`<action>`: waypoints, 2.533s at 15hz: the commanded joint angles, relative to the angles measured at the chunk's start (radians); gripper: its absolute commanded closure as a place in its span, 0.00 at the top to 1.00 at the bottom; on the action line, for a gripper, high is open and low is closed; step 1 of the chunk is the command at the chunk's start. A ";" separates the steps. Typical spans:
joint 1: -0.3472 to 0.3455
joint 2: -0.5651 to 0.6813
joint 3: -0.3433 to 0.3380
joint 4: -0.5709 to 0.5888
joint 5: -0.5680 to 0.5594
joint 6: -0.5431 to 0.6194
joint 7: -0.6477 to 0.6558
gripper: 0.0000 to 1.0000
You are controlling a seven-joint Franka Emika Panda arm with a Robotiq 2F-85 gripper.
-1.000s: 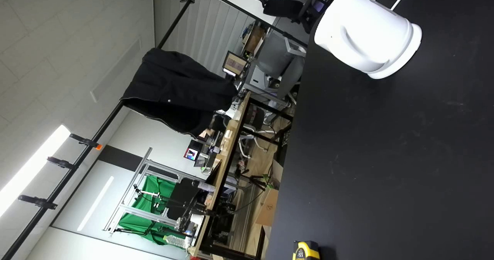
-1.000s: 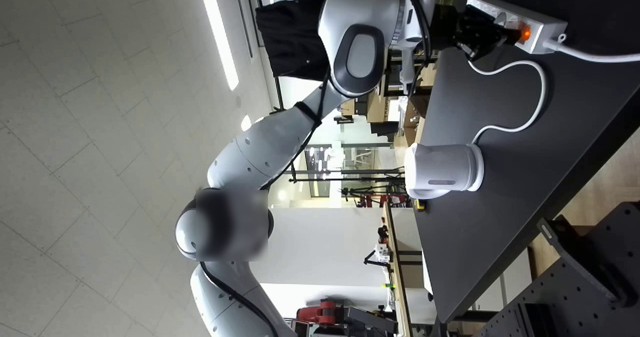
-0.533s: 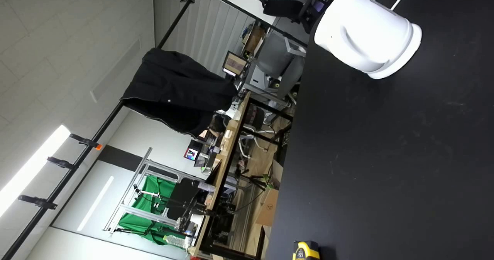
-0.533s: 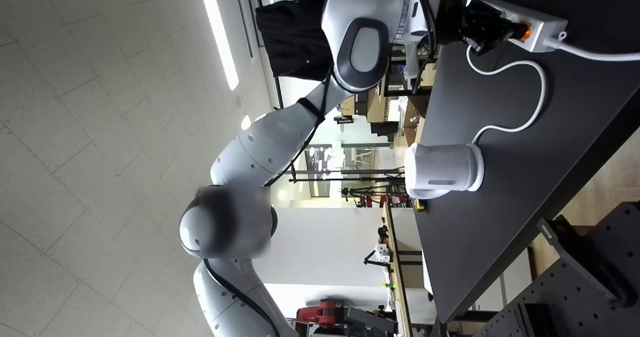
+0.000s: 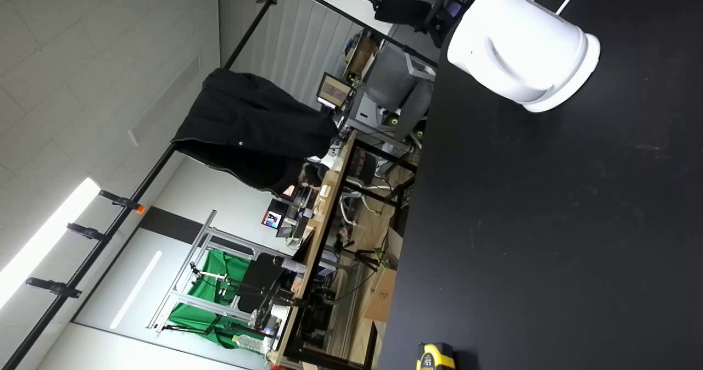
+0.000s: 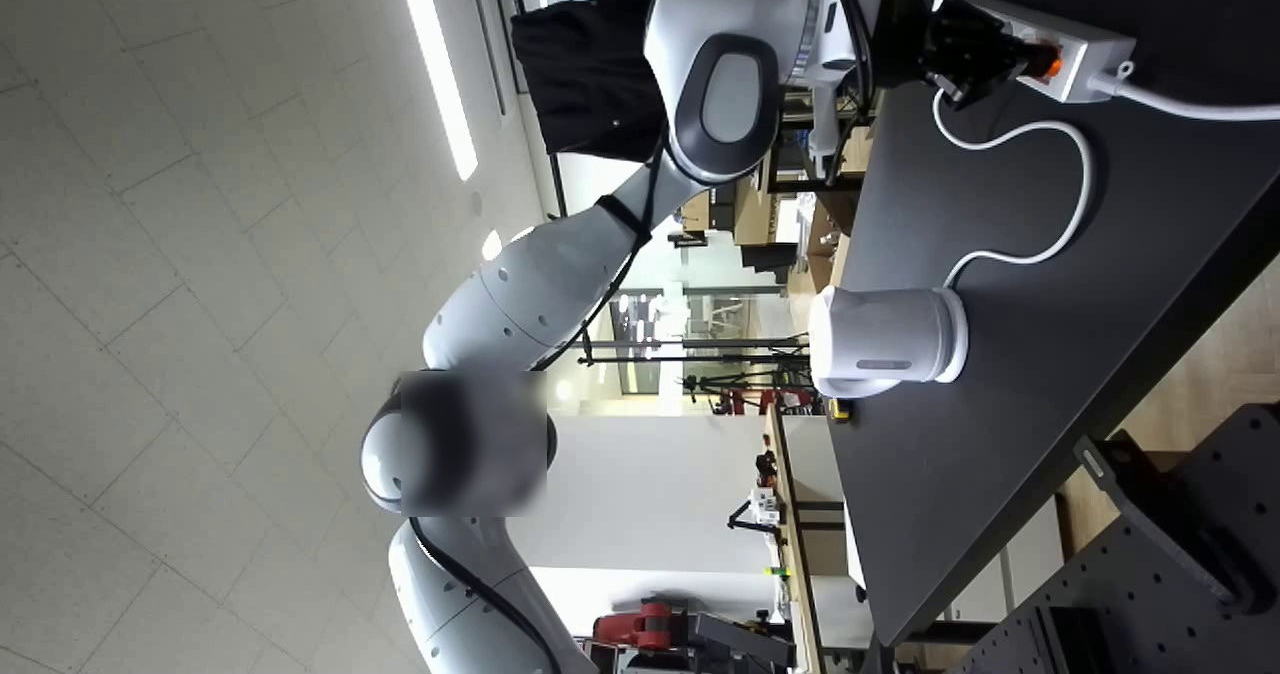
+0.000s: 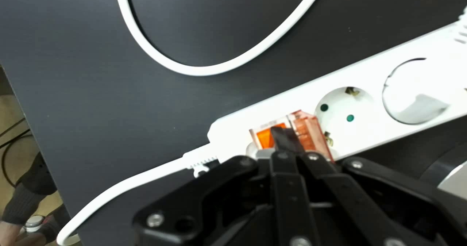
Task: Switch off the extension cable
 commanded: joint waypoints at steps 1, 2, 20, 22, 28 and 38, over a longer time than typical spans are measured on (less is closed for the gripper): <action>0.029 0.006 -0.011 -0.014 -0.013 0.054 0.022 0.00; 0.043 0.004 -0.017 -0.029 -0.020 0.082 0.023 0.00; 0.417 -0.097 -0.212 -0.432 -0.161 0.589 0.082 0.00; 0.467 -0.113 -0.247 -0.468 -0.160 0.611 0.100 0.00; 0.786 -0.256 -0.537 -0.606 -0.240 0.592 0.180 0.00; 1.398 -0.318 -1.115 -0.786 -0.419 0.512 0.190 0.67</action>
